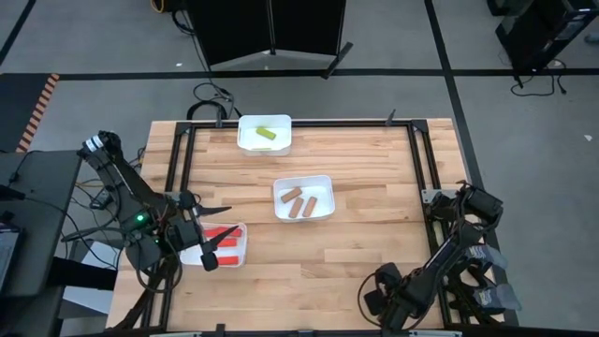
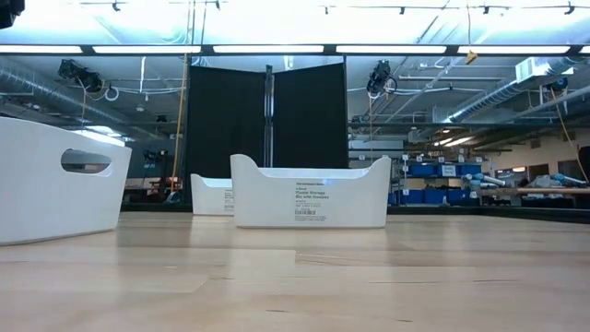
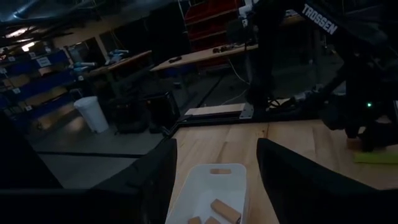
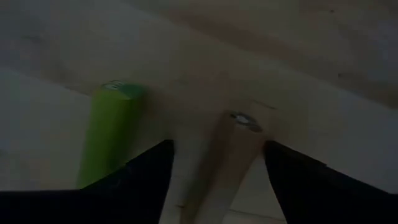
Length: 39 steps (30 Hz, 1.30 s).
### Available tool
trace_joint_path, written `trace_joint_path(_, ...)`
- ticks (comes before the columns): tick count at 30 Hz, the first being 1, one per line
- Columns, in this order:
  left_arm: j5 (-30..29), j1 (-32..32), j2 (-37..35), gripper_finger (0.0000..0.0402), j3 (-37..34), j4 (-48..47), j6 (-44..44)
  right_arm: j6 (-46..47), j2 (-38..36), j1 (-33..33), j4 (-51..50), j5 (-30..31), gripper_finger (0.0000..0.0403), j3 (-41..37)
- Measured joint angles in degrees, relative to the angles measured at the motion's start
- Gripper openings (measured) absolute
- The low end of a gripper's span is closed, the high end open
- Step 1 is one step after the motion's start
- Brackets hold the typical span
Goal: Sort blocks
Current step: Put the brown block into the middle white bin
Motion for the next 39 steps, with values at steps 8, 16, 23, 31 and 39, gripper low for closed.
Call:
trace_joint_path(8, 0.0, 0.0, 0.0, 0.0228, 0.0, -0.3, -0.2, -0.2, 0.2, 0.1, -1.0, 0.9, 0.0123, 0.1)
trace_joint_path(16, 0.1, 0.0, 0.0, 0.0228, 0.0, -0.8, -0.4, -5.4, -2.6, -1.5, -14.5, 1.9, 0.0071, -0.5)
trace_joint_path(23, 0.2, 0.0, 0.0, 0.0228, 0.0, -0.8, -0.8, -18.2, -13.4, -11.1, -21.3, 21.6, 0.0071, -0.2)
trace_joint_path(31, 0.1, 0.0, 0.0, 0.0228, 0.0, -0.8, -0.8, -59.3, -17.5, -29.9, 7.0, 37.8, 0.0071, -0.1)
trace_joint_path(39, 0.1, 0.0, 0.0, 0.0228, 0.0, -1.1, -0.8, -87.5, -14.3, -46.0, 33.3, 36.9, 0.0072, -0.1)
